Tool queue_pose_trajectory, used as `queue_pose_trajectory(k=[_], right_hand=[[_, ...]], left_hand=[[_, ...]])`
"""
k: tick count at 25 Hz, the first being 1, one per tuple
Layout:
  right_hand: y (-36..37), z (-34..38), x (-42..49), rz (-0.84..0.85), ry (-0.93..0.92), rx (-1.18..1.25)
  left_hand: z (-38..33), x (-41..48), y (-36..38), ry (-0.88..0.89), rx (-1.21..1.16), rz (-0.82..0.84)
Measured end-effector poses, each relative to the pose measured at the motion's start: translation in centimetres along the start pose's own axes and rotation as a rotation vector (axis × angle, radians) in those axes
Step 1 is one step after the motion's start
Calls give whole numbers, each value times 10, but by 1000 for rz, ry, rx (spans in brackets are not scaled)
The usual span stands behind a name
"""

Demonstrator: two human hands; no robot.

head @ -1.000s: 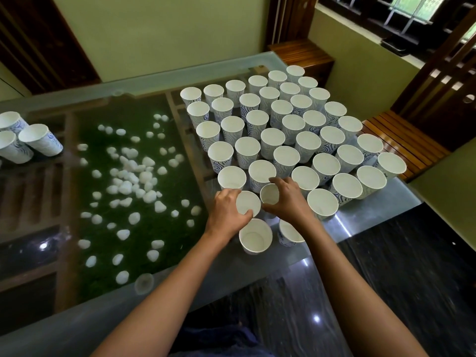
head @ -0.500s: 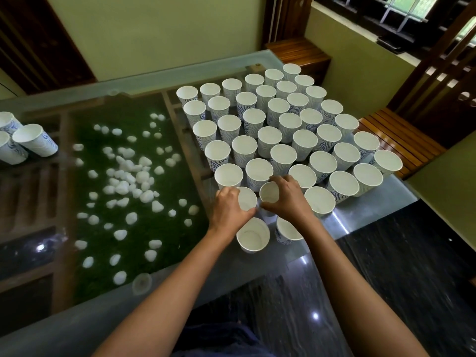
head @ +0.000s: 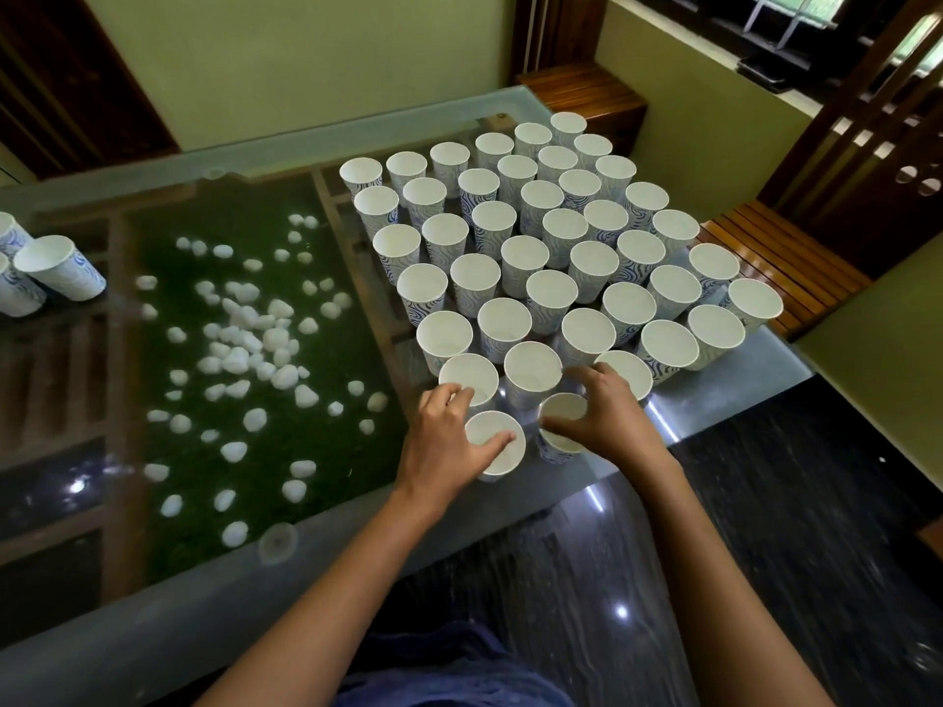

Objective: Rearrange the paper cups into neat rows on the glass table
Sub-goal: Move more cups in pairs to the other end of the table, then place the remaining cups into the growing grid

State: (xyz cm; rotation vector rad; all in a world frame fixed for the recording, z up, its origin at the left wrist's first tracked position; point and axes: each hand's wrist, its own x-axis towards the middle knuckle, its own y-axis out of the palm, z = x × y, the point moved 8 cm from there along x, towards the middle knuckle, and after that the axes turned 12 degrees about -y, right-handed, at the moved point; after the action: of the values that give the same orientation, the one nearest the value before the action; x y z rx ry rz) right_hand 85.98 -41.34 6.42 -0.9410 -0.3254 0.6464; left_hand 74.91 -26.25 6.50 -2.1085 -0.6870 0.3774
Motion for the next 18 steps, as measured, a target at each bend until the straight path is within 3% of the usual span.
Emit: queue_pose_trajectory(k=[6, 18], right_hand=[[7, -8, -24, 89, 13, -57], [6, -1, -29, -26, -18, -54]], left_hand=[[-5, -24, 14, 37, 29, 81], [-1, -26, 16, 60, -25, 53]])
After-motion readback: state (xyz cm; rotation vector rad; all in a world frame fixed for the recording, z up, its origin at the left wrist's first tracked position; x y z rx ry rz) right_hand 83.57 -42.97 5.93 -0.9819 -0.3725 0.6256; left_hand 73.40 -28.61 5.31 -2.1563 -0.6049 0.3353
